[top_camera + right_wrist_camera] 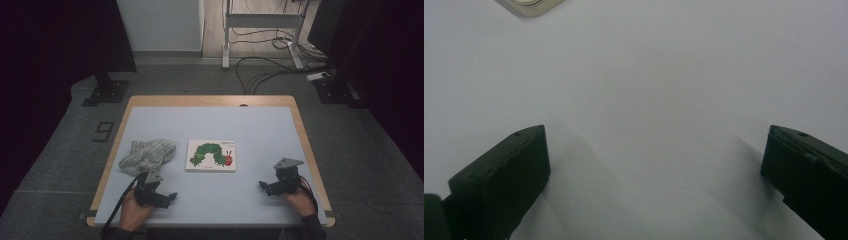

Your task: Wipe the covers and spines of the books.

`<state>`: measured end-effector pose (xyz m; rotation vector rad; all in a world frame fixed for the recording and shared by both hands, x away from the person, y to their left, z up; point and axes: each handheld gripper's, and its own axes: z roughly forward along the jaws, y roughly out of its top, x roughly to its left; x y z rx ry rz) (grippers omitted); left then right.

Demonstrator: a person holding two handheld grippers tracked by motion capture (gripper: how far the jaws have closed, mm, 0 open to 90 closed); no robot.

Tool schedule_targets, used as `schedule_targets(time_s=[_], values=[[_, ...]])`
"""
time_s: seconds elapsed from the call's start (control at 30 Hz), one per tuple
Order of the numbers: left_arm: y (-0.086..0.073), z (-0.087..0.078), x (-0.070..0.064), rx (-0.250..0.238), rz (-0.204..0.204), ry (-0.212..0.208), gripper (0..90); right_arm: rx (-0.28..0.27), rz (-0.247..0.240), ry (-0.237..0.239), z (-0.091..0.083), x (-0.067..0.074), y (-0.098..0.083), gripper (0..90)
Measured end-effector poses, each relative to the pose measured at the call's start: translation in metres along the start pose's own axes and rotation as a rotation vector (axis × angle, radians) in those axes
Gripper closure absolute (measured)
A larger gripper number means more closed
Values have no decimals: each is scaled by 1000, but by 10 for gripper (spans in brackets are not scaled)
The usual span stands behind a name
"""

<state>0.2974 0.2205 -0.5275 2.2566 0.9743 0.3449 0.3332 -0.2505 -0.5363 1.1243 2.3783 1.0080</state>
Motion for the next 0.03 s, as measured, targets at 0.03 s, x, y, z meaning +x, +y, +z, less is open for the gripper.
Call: schedule_targets(time_s=[0.03], values=[[0,0,0,0,1,1,0,-1,2,1,0,0,0,0]])
